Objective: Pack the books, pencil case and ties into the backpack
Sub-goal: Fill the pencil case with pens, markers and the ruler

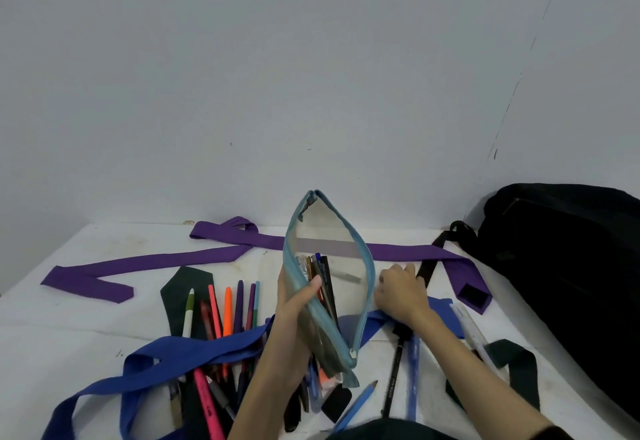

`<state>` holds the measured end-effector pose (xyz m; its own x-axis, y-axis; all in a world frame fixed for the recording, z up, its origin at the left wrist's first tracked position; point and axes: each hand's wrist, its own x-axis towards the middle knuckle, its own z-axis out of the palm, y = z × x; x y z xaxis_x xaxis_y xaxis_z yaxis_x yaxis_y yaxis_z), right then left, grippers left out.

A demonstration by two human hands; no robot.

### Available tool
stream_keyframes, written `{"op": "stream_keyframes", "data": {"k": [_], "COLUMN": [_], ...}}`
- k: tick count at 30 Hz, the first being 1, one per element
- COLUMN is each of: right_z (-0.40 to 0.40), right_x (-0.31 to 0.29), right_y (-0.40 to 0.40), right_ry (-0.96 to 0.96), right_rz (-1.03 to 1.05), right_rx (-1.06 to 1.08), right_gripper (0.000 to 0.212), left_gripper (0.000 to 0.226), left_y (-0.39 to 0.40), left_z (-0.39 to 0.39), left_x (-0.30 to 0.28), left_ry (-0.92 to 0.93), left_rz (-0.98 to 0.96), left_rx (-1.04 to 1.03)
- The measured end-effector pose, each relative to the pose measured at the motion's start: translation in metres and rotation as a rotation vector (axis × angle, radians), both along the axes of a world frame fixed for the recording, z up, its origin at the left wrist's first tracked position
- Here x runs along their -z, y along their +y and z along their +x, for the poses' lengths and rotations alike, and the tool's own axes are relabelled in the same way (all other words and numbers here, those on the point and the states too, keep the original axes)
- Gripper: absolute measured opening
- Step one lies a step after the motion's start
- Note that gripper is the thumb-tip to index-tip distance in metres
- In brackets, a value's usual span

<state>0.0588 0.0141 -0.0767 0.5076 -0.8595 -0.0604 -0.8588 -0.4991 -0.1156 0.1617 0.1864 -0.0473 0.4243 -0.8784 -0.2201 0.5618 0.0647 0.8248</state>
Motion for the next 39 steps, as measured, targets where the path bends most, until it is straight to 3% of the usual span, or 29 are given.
{"op": "stream_keyframes", "data": {"k": [4,6,9,11,14,17,19,21,24,26,28,31,33,34,36,39], "right_z": [-0.003,-0.003,-0.005,-0.008,-0.015,-0.018,-0.016,-0.012,-0.006,-0.005,-0.007,-0.016,-0.025,-0.031,-0.042,-0.056], "right_x": [0.012,0.000,-0.037,-0.067,-0.112,-0.143,-0.149,-0.141,-0.123,-0.117,-0.118,-0.126,-0.125,-0.120,-0.101,-0.061], "right_y": [-0.004,-0.004,0.001,0.010,0.030,0.055,0.068,0.074,0.072,0.072,0.074,0.072,0.063,0.058,0.048,0.045], "right_ry": [-0.006,-0.270,-0.870,-1.200,-1.538,-1.712,-1.653,-1.441,-0.739,-0.436,-0.409,-0.765,-0.929,-0.914,-0.668,-0.020], "right_rz": [-0.265,-0.170,0.093,0.178,-0.018,-0.121,-0.035,0.091,-0.040,-0.084,-0.072,-0.107,-0.166,-0.167,-0.089,0.070], "right_rx": [-0.103,-0.038,0.140,0.154,0.070,-0.043,-0.126,-0.207,-0.290,-0.313,-0.304,-0.178,-0.038,0.027,0.120,0.081], "right_gripper": [0.023,0.020,0.006,0.009,0.014,0.018,0.019,0.019,0.021,0.027,0.032,0.027,0.028,0.030,0.037,0.035], "left_gripper": [0.117,0.115,0.090,0.079,0.075,0.074,0.078,0.081,0.097,0.112,0.119,0.129,0.116,0.105,0.087,0.081], "left_y": [0.002,0.001,-0.001,-0.001,-0.002,-0.004,-0.004,-0.005,-0.006,-0.007,-0.006,-0.005,-0.004,-0.003,-0.004,-0.004], "left_z": [0.001,0.000,-0.002,-0.005,-0.008,-0.010,-0.012,-0.013,-0.013,-0.014,-0.015,-0.012,-0.010,-0.010,-0.010,-0.009], "left_x": [-0.002,-0.002,-0.001,0.001,0.000,0.001,0.002,0.003,0.005,0.007,0.007,0.007,0.006,0.005,0.004,0.003], "left_ry": [0.023,0.020,0.012,0.011,-0.018,-0.044,-0.046,-0.058,-0.106,-0.117,-0.111,-0.080,-0.053,-0.039,-0.027,-0.031], "left_rz": [-0.053,-0.056,-0.041,-0.032,-0.034,-0.030,-0.030,-0.032,-0.030,-0.034,-0.017,-0.015,-0.030,-0.041,-0.053,-0.060], "left_rx": [0.028,0.035,0.018,0.018,-0.001,-0.024,0.001,0.020,0.045,0.046,0.037,0.073,0.071,0.067,0.057,0.031]}}
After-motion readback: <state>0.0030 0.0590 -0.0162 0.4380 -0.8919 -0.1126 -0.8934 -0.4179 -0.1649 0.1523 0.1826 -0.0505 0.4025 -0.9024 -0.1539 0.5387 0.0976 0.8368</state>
